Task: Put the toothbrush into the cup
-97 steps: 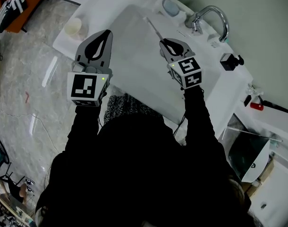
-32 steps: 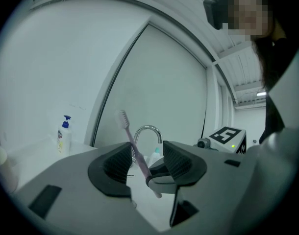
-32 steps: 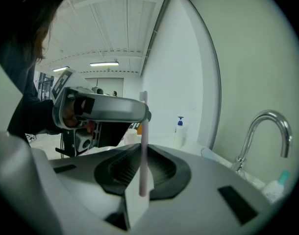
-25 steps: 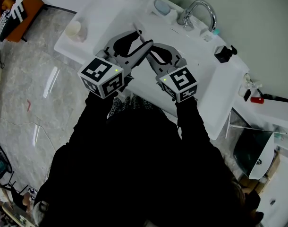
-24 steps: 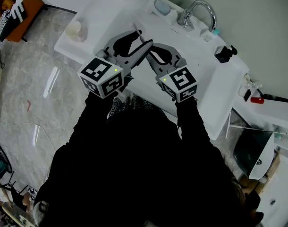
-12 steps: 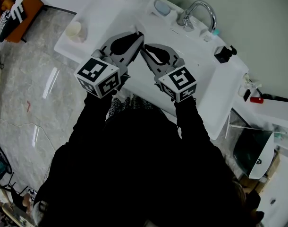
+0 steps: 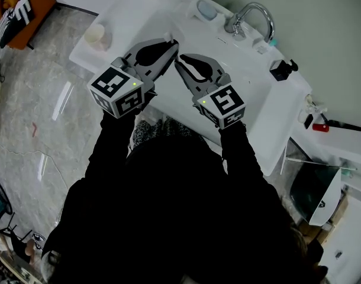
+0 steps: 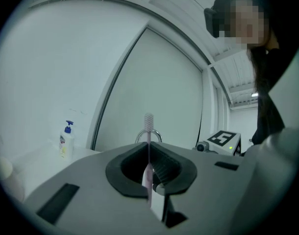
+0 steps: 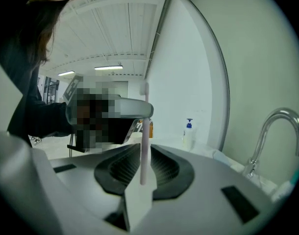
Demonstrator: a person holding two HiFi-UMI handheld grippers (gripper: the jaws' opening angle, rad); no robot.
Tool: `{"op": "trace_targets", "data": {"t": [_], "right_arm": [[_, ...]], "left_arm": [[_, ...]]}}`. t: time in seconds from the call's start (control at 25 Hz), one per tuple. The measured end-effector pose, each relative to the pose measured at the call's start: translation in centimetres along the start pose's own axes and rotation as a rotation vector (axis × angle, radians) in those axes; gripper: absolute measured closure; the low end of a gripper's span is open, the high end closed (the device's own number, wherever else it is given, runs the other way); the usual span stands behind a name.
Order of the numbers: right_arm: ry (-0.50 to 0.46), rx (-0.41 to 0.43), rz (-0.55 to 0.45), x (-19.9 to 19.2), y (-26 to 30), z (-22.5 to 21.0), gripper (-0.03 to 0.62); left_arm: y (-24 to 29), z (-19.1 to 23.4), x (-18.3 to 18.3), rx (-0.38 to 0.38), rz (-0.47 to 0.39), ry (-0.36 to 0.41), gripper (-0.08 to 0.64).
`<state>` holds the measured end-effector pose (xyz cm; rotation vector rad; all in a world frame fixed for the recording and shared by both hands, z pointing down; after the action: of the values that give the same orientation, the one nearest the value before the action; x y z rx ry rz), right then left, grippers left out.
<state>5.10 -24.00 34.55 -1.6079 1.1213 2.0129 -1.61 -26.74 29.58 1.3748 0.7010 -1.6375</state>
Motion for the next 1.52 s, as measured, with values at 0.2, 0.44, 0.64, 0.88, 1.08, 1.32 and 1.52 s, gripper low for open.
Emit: {"op": "trace_targets", "data": {"t": [0.2,0.44,0.64,0.88,1.08,1.32,1.52], "right_arm": [[-0.025,0.012,0.010,0.4,-0.8,0.3,0.534],[-0.099,0.079,0.024,1.1,-2.3,0.5,0.485],[-0.156,0.144,0.047,1.7,-3.1,0.8,0.485],[-0.193,0.180,0.074,1.5,-3.0,1.6,0.485],[-0.199,0.207,0.085,1.0,-3.0,1.7,0.485],[-0.188,0.236,0.077,1.1,-2.7,1.8,0.494],[-0.162,0.269,0.079,0.9,-2.7,1.9,0.523]], "left_arm": [[-0.7,0.4,-0.2,0.010,0.007,-0.013,0.543],[-0.3,-1.0,-0.2,-0.088,0.052,0.073,0.543],[0.3,-2.3,-0.5,-0.205,0.086,0.108,0.543],[0.6,-3.4,-1.0,-0.306,0.110,0.128,0.543],[0.4,-3.8,-1.7,-0.351,0.123,0.115,0.543],[0.3,-4.2,-1.7,-0.397,0.137,0.125,0.543],[0.3,-4.2,-1.7,-0.408,0.142,0.121,0.543]]}}
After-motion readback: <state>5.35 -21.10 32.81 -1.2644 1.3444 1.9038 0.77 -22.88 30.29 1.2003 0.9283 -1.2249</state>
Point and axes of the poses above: the fingertips, and each gripper's own axes: y forward along the fingers, z to its left, x out of its top, the point moved 4 cm from there along -y, backward along the fingers, and after that the axes turned 6 degrees about z, right-handed, at the moved point
